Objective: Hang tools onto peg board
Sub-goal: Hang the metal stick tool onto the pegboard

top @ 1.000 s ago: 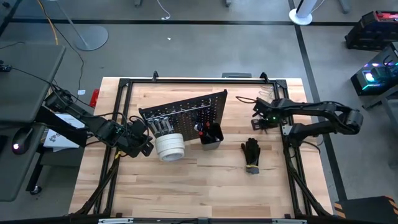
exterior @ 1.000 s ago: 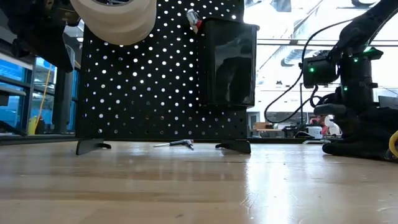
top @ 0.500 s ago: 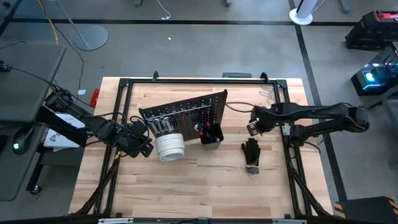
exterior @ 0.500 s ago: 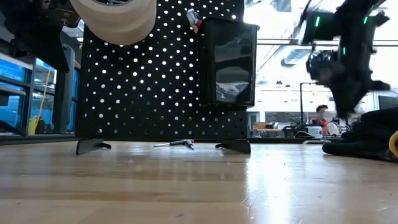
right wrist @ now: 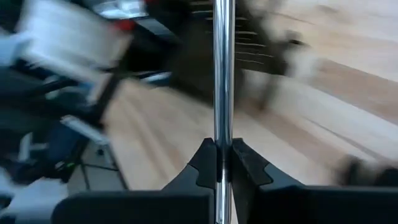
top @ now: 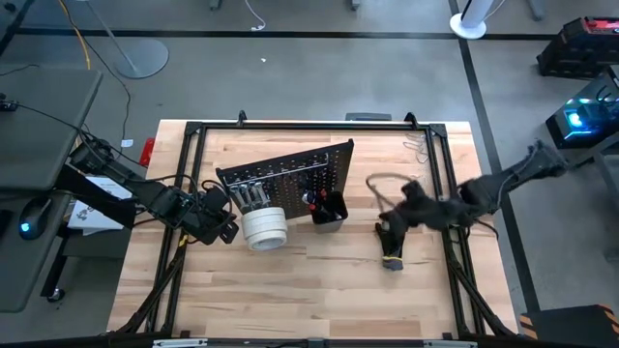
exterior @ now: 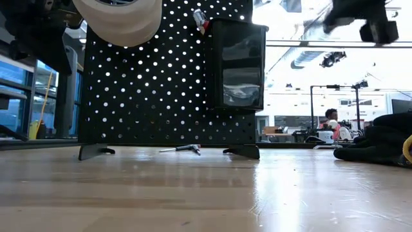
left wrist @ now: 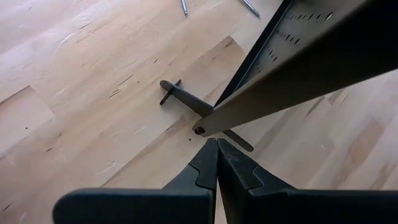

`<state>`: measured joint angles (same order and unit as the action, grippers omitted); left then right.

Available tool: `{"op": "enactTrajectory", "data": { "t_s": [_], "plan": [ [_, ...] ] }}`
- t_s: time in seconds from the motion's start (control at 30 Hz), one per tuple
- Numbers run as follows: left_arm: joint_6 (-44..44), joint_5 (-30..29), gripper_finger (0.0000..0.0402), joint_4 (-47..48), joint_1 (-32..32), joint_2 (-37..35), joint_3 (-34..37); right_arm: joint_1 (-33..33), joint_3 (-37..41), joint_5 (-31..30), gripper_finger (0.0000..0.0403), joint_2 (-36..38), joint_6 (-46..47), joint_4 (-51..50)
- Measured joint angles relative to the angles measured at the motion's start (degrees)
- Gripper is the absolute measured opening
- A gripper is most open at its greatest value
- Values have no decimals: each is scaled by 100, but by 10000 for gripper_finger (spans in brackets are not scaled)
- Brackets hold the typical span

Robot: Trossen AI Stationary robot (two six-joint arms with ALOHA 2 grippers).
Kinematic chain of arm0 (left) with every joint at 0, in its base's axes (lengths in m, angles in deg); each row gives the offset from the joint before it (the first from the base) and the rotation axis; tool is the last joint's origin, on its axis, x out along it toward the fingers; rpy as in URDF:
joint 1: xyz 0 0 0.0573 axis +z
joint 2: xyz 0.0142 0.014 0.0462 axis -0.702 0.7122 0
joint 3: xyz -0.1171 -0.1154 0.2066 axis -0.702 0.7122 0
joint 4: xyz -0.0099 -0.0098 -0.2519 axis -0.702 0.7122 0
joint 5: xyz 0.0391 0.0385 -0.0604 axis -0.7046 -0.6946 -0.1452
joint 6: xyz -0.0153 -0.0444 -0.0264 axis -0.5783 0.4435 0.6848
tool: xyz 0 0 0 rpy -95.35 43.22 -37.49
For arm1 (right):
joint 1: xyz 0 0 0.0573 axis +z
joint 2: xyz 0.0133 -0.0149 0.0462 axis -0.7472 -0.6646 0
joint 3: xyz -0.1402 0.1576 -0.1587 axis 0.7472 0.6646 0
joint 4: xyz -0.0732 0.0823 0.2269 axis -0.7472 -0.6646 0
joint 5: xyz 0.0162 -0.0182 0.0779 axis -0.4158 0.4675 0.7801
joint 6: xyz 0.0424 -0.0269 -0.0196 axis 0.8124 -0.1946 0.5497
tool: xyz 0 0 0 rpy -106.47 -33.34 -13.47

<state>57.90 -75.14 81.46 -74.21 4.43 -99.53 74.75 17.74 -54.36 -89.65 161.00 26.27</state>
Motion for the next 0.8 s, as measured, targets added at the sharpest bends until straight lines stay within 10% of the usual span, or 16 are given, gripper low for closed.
{"op": "enactTrajectory", "data": {
  "t_s": [0.33, 0.8],
  "plan": [
    [165, 8, 0, 11, 2, 0, 0, 959, -2, -3845, 6, -1319, -1764, 2581],
    [84, 5, 0, 66, 2, 0, 0, -150, -7, -2976, 5, -2886, -3680, 6041]
  ]
}}
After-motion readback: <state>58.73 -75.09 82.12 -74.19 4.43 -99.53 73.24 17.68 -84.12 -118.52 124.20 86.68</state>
